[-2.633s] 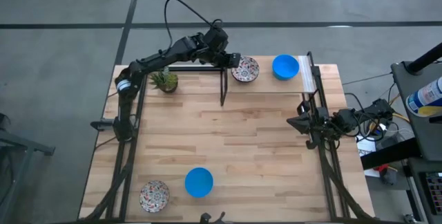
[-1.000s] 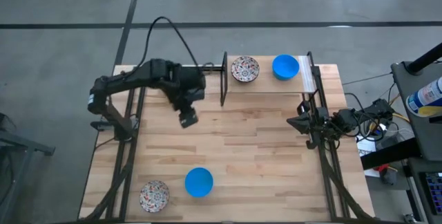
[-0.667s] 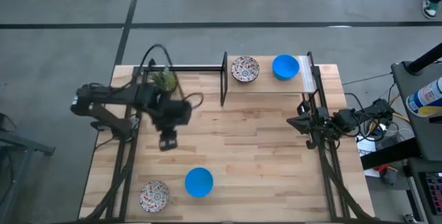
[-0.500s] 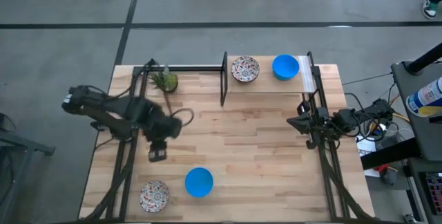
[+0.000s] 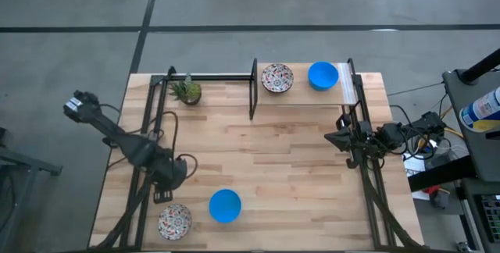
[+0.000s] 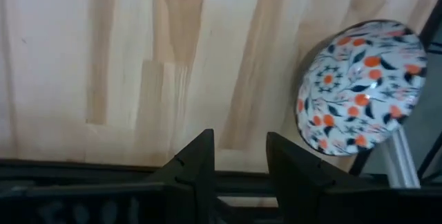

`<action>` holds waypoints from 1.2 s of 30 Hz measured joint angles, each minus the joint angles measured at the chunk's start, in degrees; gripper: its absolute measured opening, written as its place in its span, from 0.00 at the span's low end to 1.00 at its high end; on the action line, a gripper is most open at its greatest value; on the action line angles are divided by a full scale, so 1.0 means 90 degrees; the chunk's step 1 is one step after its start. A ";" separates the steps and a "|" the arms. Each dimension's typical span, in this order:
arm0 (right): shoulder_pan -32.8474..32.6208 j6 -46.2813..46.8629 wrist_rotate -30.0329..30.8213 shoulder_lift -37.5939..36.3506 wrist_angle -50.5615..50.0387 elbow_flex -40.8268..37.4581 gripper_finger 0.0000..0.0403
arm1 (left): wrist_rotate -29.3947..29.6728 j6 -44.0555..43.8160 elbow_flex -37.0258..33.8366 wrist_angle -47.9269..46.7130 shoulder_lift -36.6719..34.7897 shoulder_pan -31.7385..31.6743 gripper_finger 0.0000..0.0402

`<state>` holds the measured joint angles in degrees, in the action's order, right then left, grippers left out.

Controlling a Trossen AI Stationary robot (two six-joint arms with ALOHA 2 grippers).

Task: Pick & Place Mini bowls
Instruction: Stack the white patterned bowl on the white patterned bowl on the shelf

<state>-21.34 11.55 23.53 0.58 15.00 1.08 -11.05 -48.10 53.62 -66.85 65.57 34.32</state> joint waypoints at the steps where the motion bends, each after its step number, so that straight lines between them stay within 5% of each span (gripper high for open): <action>1: -0.0002 0.0000 0.0000 0.0000 -0.0002 0.0000 0.02 | 0.0000 -0.0128 -0.0136 0.0171 -0.0006 0.0048 0.31; 20: -0.0001 -0.0001 0.0001 0.0000 0.0000 0.0000 0.02 | -0.0291 -0.0652 -0.1602 0.3414 0.0009 0.0618 0.31; 36: -0.0001 0.0000 0.0002 0.0000 0.0000 0.0000 0.02 | -0.0146 -0.0851 -0.1932 0.3917 0.0288 0.0878 0.31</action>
<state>-21.35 11.55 23.55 0.58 15.00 1.08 -12.36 -55.76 36.23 -31.60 68.16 42.22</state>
